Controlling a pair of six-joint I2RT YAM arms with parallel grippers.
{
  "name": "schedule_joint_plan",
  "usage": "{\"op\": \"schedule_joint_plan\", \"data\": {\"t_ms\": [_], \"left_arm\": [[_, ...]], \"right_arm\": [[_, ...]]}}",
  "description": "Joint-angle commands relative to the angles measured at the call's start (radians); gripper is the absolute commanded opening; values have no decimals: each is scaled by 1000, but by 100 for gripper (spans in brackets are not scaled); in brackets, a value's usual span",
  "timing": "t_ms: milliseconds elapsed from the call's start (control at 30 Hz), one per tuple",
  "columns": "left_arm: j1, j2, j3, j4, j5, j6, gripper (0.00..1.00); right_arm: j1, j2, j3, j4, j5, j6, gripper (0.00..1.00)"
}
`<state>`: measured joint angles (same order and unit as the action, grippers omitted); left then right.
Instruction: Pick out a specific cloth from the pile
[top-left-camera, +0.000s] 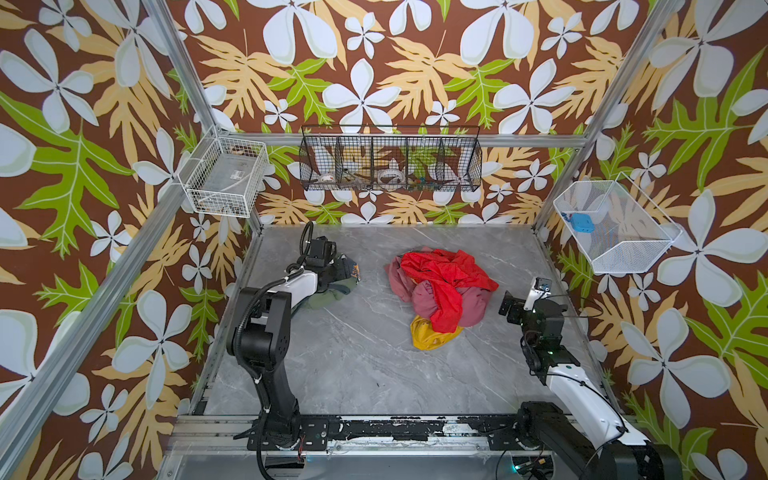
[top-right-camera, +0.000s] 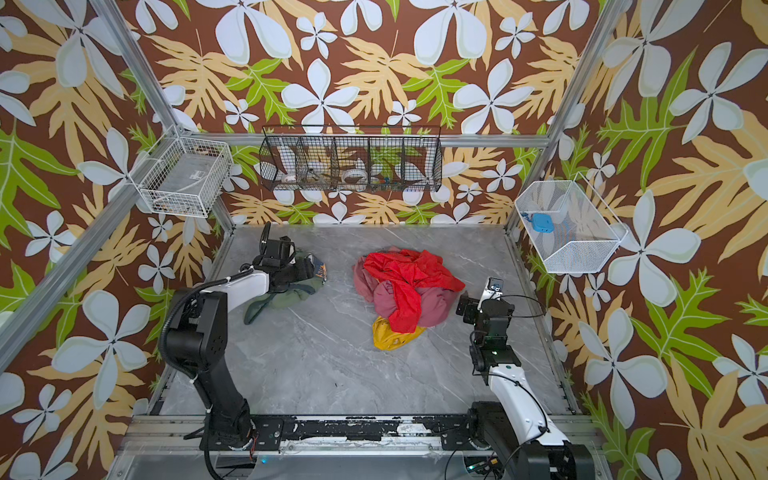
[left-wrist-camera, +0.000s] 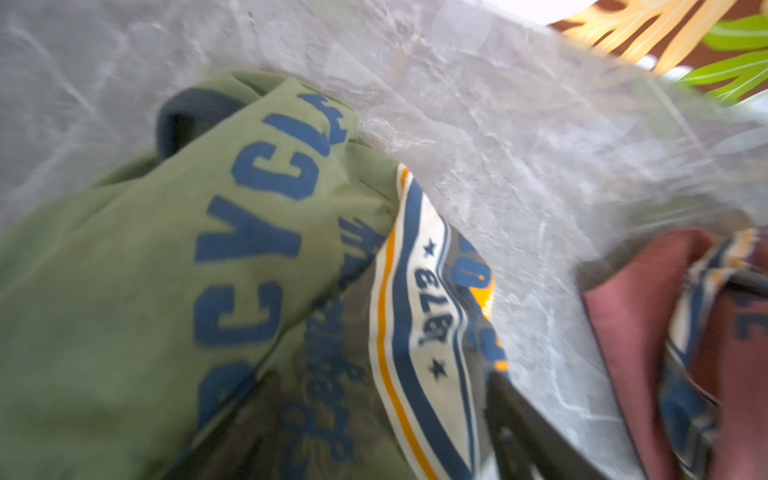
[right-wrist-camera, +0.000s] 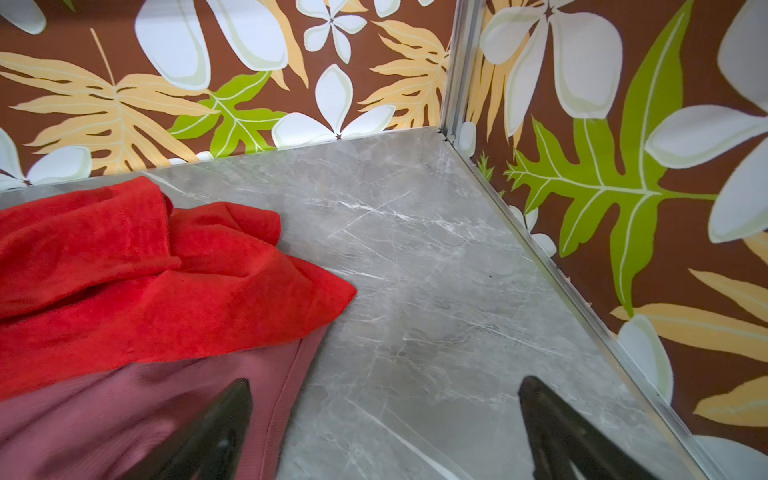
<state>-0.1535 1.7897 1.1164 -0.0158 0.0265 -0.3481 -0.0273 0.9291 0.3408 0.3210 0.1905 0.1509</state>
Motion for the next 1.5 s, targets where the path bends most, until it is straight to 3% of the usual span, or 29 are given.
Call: {"op": "schedule_joint_plan", "data": {"t_ms": [0,500,867,1167,1367,1467], "left_arm": [[0,-93,-79,129,-30,-23,100],[0,-543,-495,402,-196,51,100],[0,-746,-677,504,-314,93,100],[1,-815,-783,548,-454,128,100],[0,-833,-885,718,-518,135,100],[0,-810,-921,816,-509,156,100]], "right_arm": [[-2,21,-31,170,24,-41,100],[-5,117,-176,524,68,-67,100],[-3,248,-221,709,24,-34,99],[-4,376,-202,811,-3,-3,99],[77,543,-127,840,-14,-113,98],[82,535,-119,812,-9,-112,100]]}}
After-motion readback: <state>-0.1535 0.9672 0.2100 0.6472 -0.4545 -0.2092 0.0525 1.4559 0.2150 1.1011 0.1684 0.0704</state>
